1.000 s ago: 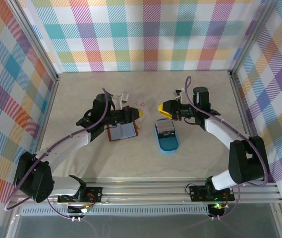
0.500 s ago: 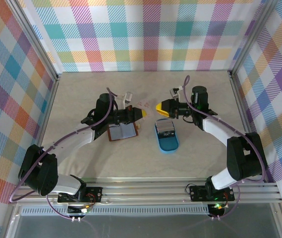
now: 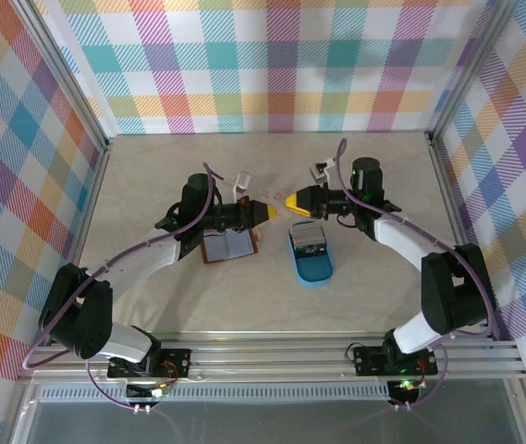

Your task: Put the credit cards into the card holder

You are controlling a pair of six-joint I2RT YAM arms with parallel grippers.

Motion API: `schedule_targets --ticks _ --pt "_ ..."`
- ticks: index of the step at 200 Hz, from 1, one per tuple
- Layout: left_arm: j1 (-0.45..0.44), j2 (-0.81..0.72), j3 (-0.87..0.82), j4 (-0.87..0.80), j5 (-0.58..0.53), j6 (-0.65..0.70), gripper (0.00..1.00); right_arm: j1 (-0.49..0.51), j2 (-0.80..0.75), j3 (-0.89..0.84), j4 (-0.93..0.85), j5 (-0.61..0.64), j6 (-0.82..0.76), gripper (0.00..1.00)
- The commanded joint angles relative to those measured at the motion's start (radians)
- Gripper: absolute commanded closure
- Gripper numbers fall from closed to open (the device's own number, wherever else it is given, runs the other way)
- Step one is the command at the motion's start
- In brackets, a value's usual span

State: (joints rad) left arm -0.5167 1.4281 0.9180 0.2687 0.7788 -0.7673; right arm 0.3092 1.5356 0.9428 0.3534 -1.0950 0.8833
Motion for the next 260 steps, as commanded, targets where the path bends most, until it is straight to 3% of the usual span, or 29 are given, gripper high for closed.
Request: schedule_targets --ticks 1,116,145,162,169,184,188,226,260 --pt "-0.008 0.009 -0.009 0.027 0.05 -0.003 1.0 0.006 0.006 0.041 -0.023 -0.047 -0.051 0.77" --pt "-0.008 0.02 0.008 -0.049 0.116 0.049 1.0 0.027 0.027 0.06 0.001 -0.117 -0.046 0.78" --pt "-0.008 0.015 0.013 -0.063 0.115 0.058 1.0 0.03 0.02 0.062 -0.016 -0.115 -0.065 0.88" --pt "-0.005 0.003 0.018 -0.101 0.083 0.078 1.0 0.03 0.009 0.065 -0.047 -0.097 -0.089 1.0" --pt "-0.001 -0.007 0.015 -0.127 0.054 0.084 0.89 0.029 0.004 0.068 -0.07 -0.086 -0.107 1.0" --pt "0.02 -0.035 0.005 -0.193 -0.005 0.097 0.42 0.028 -0.005 0.087 -0.176 -0.035 -0.169 1.0" --pt "0.027 -0.044 0.001 -0.208 -0.014 0.101 0.37 0.028 -0.008 0.089 -0.201 -0.02 -0.181 1.0" --pt "0.116 -0.23 -0.068 -0.386 -0.211 0.157 0.27 0.046 -0.043 0.085 -0.36 0.176 -0.27 1.0" --pt "0.257 -0.356 -0.18 -0.464 -0.25 0.08 0.19 0.158 -0.03 0.121 -0.486 0.391 -0.331 1.0"
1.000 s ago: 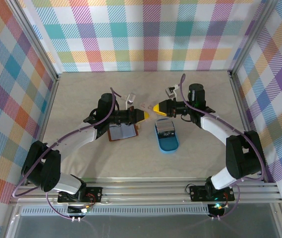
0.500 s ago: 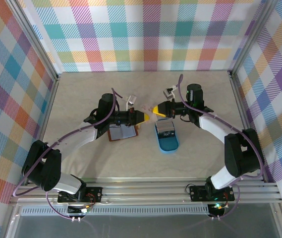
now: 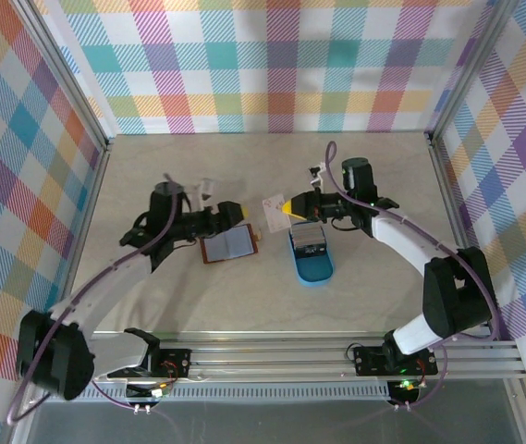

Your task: Put the credit cards into the card holder

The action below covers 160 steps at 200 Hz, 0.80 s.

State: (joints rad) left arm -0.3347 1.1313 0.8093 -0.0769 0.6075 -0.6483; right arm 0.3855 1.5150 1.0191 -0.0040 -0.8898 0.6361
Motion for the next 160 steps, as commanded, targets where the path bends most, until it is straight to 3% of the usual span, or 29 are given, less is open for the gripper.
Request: schedule_targets --ticks 1,35,56,98,132,160 --pt "0.077 -0.063 -0.075 -0.121 -0.08 -0.041 0.19 0.086 -0.007 0.047 -0.129 0.192 -0.084 1.0" --pt "0.152 -0.21 -0.156 -0.268 -0.216 -0.045 0.19 0.2 0.045 0.078 -0.125 0.333 -0.043 1.0" --pt "0.199 -0.258 -0.193 -0.311 -0.218 -0.028 0.16 0.262 0.086 0.105 -0.129 0.395 -0.036 1.0" --pt "0.247 -0.19 -0.241 -0.246 -0.13 -0.032 0.17 0.312 0.152 0.12 -0.083 0.454 0.052 1.0" --pt "0.258 -0.141 -0.238 -0.25 -0.17 -0.016 0.23 0.335 0.226 0.17 -0.116 0.449 0.047 1.0" --pt "0.27 -0.082 -0.255 -0.194 -0.137 -0.016 0.28 0.339 0.264 0.181 -0.1 0.451 0.053 1.0"
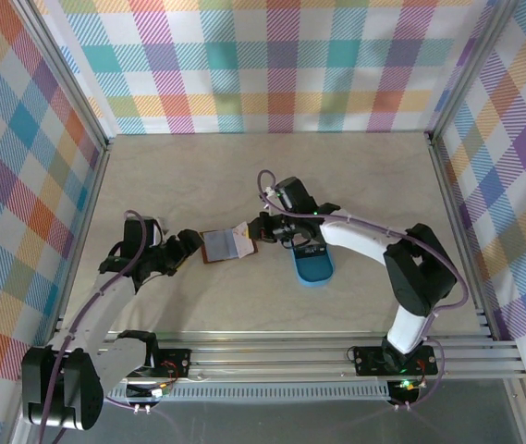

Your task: Put the credit cards into the card holder

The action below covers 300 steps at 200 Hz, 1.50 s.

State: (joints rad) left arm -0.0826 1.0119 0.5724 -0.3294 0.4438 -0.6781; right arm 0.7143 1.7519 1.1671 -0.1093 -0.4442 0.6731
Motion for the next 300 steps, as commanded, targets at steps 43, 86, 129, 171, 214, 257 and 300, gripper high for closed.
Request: schedule_targets --ticks 43,86,129,171,214,257,300 --pt "0.018 0.092 -0.051 0.151 0.067 0.015 0.35 0.018 0.109 0.096 0.002 -0.032 0.012 1.0" --pt "0.017 0.148 -0.073 0.269 0.092 0.009 0.57 0.04 0.169 0.16 -0.03 0.016 -0.003 1.0" --pt "0.018 0.242 -0.049 0.34 0.097 0.009 0.81 0.042 0.202 0.198 -0.053 0.049 -0.011 1.0" --pt "0.016 0.302 -0.008 0.295 0.049 0.063 0.74 0.042 0.21 0.21 -0.065 0.058 -0.016 1.0" --pt "0.015 0.34 0.005 0.289 0.012 0.096 0.73 0.042 0.21 0.214 -0.073 0.053 -0.02 1.0" --pt "0.008 0.402 0.024 0.301 0.006 0.122 0.67 0.042 0.21 0.222 -0.077 0.05 -0.023 1.0" --pt "0.003 0.45 0.031 0.354 0.039 0.126 0.74 0.042 0.219 0.225 -0.078 0.046 -0.023 1.0"
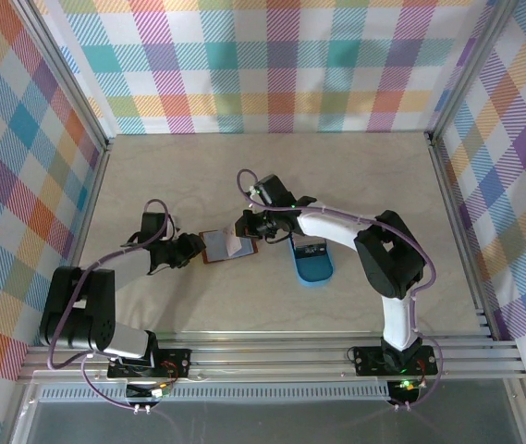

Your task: Put the credit cards into the card holder

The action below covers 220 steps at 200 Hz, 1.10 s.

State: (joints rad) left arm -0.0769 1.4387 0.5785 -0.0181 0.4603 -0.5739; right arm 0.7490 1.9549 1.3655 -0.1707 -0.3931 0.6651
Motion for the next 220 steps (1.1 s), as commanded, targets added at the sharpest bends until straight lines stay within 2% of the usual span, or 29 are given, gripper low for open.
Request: schedule_targets --ticks 1,41,119,165,220 --pt "-0.003 0.025 0.025 0.044 0.023 0.022 0.74 0.007 0.016 0.027 -0.016 -0.005 -0.013 1.0" --pt "-0.005 0.08 0.044 0.062 0.041 0.031 0.8 0.006 0.017 0.031 -0.019 -0.004 -0.021 1.0" --pt "-0.013 0.129 0.092 0.083 0.069 0.045 0.8 0.005 0.008 -0.002 0.002 0.052 0.012 1.0" --pt "-0.013 0.148 0.132 0.059 0.08 0.078 0.81 -0.003 -0.02 -0.09 0.113 0.104 0.111 1.0" --pt "-0.011 0.075 0.124 -0.028 0.013 0.085 0.78 -0.005 -0.032 -0.167 0.256 0.134 0.206 1.0"
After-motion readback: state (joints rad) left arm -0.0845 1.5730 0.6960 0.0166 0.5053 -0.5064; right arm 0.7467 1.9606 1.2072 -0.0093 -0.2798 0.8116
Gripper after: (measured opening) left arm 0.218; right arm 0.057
